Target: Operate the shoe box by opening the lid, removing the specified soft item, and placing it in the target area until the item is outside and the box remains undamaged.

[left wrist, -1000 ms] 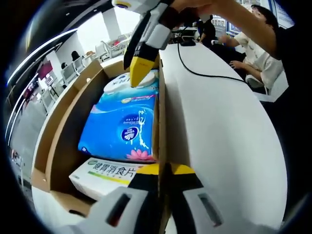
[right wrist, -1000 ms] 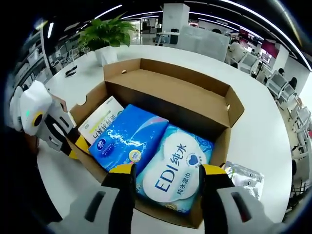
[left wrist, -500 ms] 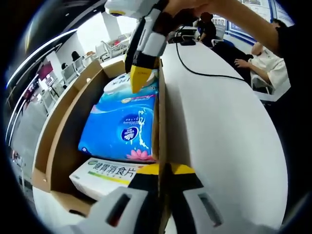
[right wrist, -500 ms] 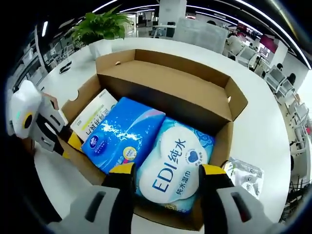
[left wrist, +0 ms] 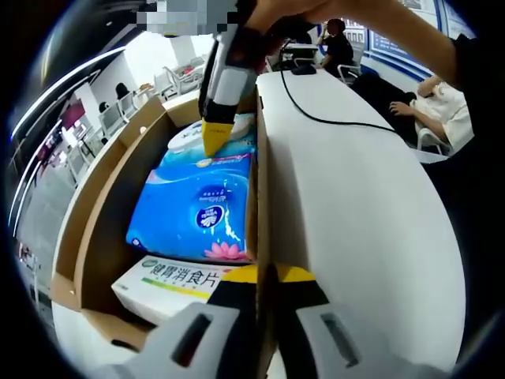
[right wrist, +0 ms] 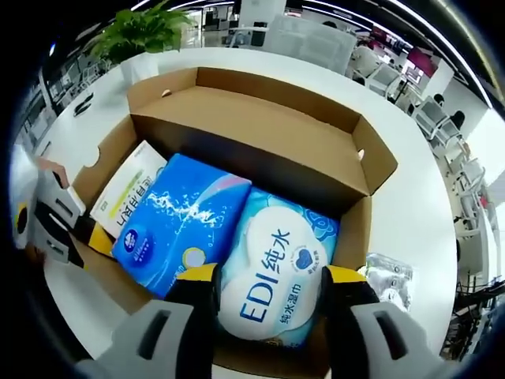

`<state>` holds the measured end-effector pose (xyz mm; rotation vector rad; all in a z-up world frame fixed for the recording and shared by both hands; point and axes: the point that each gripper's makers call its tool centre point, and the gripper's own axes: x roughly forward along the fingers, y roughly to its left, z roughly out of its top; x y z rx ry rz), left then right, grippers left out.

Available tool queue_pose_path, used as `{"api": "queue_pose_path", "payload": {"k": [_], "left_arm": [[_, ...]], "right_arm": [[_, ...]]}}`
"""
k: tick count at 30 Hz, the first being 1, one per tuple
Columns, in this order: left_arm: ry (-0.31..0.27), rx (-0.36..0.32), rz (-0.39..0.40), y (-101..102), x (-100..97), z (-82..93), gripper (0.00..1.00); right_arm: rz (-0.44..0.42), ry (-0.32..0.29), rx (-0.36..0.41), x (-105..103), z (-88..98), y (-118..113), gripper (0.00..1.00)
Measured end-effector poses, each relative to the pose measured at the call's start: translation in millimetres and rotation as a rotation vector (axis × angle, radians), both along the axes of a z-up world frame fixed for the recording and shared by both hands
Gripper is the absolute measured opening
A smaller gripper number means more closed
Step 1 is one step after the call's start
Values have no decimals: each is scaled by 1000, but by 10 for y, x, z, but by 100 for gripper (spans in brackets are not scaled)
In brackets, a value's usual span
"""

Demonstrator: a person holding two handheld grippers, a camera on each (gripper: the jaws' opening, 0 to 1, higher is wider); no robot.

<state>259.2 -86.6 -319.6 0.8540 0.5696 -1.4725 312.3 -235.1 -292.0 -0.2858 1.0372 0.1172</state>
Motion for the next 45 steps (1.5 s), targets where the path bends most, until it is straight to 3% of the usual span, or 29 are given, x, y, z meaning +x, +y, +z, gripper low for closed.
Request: {"api": "queue_pose_path", "payload": {"k": [4, 14, 22, 27, 34, 39, 45], "left_arm": [[-23, 13, 0, 22, -20, -3, 3], [-8, 6, 0, 68, -72, 8, 3], [-3, 8, 6, 61, -86, 10, 3], [-7, 10, 3, 44, -52, 0, 3], [-12, 16, 1, 28, -56, -3, 3], [-11, 20, 3, 23, -55, -8, 3], [-6, 17, 6, -17, -6, -14, 3]], "right_arm": [[-23, 29, -50, 9, -37, -12, 58], [-69, 89, -60, 191, -185, -49, 58], [-97, 159, -47, 197, -202, -91, 58], [-111, 127, -46, 236, -210, -82, 58], [-90, 64, -21, 130, -182, 22, 57], [-101, 76, -29, 179, -200, 111, 57], [-112, 151, -26, 126, -200, 44, 57]]}}
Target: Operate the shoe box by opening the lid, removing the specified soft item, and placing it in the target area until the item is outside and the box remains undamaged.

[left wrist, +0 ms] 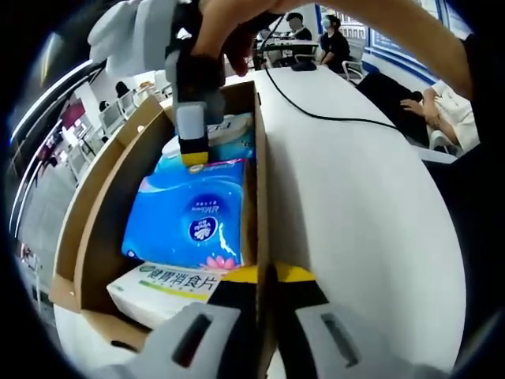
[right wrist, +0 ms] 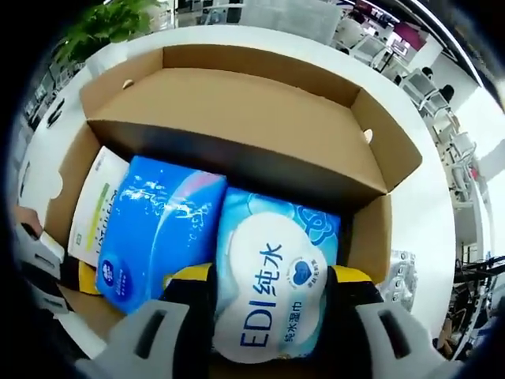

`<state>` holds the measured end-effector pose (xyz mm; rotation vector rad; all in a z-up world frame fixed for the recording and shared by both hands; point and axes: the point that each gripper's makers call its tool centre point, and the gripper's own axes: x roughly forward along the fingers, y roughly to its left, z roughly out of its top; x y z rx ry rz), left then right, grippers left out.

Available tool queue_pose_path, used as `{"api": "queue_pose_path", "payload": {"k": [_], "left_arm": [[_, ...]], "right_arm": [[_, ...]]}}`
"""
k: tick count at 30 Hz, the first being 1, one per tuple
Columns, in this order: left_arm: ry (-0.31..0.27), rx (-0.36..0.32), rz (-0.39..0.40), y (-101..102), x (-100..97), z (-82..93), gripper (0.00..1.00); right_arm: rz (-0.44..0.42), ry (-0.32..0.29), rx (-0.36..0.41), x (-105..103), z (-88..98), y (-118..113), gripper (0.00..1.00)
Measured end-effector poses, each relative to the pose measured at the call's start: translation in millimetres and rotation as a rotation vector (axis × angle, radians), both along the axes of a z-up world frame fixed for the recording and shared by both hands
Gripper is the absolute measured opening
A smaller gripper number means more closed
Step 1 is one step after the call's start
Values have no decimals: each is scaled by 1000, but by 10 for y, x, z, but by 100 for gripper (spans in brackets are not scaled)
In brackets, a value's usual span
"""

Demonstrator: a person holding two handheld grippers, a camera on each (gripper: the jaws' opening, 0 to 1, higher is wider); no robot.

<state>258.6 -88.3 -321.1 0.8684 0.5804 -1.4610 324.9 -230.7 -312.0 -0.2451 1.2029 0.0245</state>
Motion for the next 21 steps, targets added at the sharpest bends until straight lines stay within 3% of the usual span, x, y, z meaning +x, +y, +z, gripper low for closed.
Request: {"api": "queue_pose_path", "payload": {"k": [8, 10, 15, 21], "left_arm": [[2, -4, -3, 4, 9, -6, 3], [1, -3, -3, -16, 37, -9, 3], [1, -3, 0, -4, 45, -16, 3], [1, -1, 1, 9, 98, -36, 3]], "right_arm": [[-7, 42, 17, -53, 25, 2, 59], [-15, 49, 25, 26, 1, -57, 61], [-44, 86, 110, 78, -81, -74, 60], [-59, 122, 90, 60, -134, 14, 61]]}}
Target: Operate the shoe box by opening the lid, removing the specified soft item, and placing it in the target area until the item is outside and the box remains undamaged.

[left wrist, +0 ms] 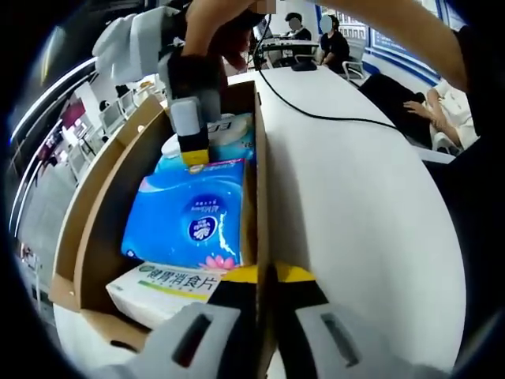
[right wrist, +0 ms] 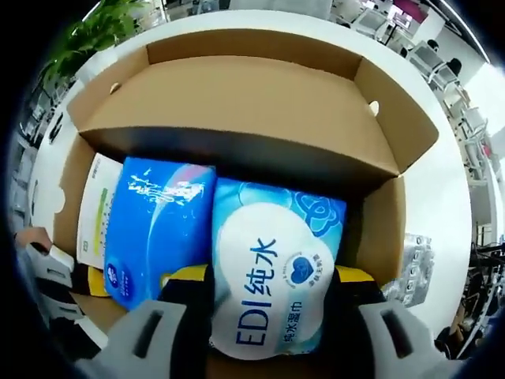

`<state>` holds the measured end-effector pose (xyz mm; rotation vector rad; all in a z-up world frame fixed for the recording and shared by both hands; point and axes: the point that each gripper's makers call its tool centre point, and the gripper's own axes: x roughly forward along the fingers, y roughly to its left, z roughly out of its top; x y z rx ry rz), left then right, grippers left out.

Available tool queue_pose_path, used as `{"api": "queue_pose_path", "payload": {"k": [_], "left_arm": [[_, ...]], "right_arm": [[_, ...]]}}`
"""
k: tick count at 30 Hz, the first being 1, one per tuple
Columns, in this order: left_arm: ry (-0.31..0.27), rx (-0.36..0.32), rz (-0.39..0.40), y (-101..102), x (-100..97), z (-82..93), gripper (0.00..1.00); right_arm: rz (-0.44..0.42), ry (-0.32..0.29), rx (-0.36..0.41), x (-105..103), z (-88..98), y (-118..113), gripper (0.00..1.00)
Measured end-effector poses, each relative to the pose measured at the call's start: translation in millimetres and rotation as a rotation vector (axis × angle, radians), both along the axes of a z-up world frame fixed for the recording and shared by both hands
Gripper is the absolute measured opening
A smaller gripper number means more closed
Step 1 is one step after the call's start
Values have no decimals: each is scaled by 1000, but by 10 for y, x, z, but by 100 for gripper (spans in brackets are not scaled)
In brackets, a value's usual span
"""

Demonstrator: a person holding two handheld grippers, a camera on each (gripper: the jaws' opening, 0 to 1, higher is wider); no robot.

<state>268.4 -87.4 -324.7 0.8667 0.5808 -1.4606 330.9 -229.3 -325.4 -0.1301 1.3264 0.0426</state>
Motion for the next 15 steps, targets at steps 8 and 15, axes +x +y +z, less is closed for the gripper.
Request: {"api": "queue_pose_path", "payload": {"k": [8, 15], "left_arm": [[6, -3, -1, 32, -67, -3, 2], [9, -5, -2, 32, -106, -2, 2]], "right_arm": [[-48, 62, -25, -51, -157, -18, 64], [-52, 72, 60, -20, -224, -35, 66]]}}
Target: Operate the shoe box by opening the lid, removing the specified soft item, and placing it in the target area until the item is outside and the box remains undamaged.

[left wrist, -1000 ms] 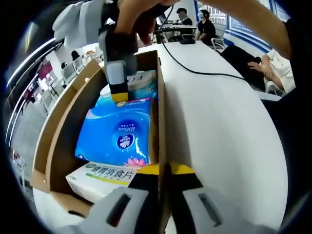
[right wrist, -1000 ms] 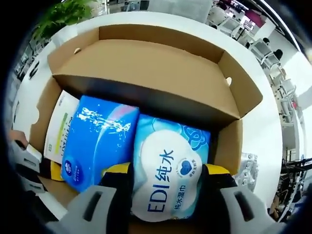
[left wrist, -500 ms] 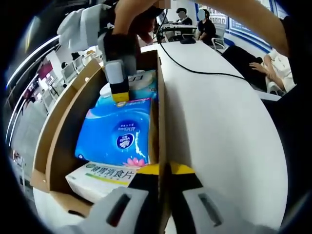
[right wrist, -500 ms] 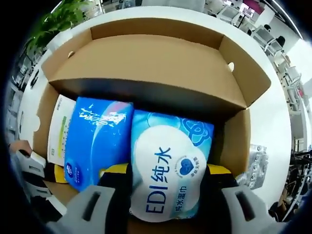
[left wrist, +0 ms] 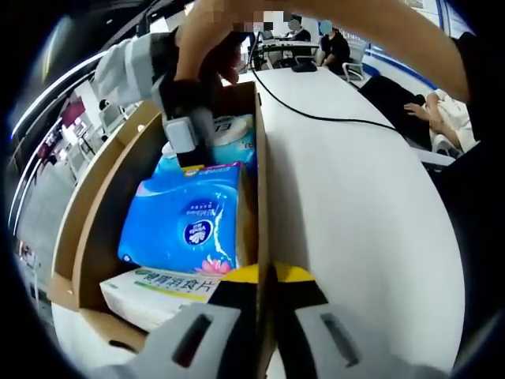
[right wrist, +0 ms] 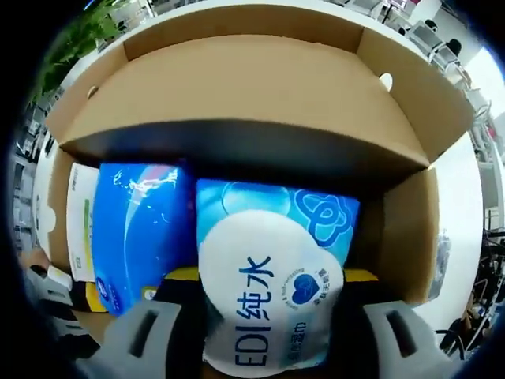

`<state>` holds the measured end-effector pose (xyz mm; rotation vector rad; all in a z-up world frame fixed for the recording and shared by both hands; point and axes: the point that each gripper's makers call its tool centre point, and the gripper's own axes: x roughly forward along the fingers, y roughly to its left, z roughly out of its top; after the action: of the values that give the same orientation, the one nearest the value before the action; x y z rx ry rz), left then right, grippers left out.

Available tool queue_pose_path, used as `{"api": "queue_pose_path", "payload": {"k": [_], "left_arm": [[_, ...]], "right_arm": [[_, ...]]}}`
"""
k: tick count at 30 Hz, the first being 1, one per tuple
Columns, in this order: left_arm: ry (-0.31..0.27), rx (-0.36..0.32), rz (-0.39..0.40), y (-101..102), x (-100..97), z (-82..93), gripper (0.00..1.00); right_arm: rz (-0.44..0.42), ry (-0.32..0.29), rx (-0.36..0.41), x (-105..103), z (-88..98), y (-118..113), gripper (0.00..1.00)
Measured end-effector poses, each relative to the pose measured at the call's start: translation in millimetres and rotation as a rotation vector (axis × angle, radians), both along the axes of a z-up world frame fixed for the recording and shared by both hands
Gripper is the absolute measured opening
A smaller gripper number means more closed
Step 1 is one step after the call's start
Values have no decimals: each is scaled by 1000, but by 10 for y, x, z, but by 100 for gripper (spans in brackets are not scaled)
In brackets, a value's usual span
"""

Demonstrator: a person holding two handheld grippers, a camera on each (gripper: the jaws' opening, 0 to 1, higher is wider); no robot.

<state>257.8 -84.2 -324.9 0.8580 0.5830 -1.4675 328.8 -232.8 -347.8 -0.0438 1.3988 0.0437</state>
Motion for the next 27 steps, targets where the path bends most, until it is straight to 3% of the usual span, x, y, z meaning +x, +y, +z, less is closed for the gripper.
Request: {"api": "queue_pose_path", "payload": {"k": [6, 17, 27], "left_arm": [[-1, 1, -3, 1, -30, -1, 2], [-2, 4, -3, -2, -50, 18, 2], [-1, 3, -2, -3, -38, 30, 2]], "right_arm": [[-10, 21, -13, -10, -40, -3, 68], [-2, -15, -7, -25, -33, -15, 68], [7, -1, 9, -15, -40, -12, 68]]}}
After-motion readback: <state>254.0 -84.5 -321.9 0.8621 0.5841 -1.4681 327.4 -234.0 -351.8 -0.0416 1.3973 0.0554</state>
